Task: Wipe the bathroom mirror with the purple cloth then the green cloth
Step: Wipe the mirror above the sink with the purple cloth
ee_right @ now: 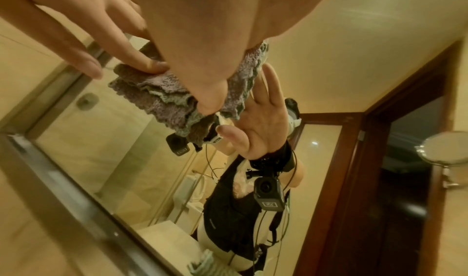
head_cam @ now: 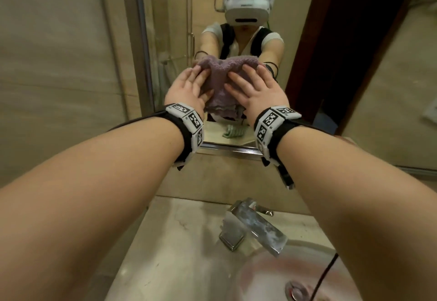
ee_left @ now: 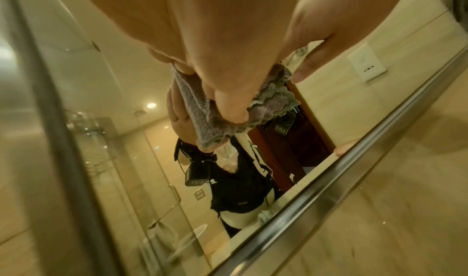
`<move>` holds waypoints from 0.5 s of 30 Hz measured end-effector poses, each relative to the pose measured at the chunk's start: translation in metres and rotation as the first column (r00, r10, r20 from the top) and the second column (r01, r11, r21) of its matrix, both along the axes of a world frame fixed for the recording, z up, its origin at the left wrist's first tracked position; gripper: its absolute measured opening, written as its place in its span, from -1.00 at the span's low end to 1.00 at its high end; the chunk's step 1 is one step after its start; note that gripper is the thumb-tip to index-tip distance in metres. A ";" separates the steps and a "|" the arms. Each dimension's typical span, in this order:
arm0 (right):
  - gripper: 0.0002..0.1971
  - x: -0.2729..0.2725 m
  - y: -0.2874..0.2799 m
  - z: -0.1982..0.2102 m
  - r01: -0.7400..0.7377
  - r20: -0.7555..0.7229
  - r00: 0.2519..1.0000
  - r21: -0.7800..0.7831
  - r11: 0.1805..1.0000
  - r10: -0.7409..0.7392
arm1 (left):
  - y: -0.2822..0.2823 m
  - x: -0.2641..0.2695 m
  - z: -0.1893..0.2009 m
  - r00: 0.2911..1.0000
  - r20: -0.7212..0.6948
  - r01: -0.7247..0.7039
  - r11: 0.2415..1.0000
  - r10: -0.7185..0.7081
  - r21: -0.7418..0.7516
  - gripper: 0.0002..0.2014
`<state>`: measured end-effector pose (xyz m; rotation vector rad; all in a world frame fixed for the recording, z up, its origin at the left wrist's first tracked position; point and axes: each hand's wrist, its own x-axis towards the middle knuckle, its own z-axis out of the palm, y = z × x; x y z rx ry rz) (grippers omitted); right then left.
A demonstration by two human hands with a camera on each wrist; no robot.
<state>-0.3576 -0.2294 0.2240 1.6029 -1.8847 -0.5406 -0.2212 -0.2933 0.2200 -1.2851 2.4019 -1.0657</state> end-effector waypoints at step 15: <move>-0.32 -0.142 0.104 0.023 0.231 0.036 0.972 0.016 0.973 -0.231 | 0.088 -0.151 0.025 0.985 0.062 0.163 0.985 -0.159 -0.056 -0.41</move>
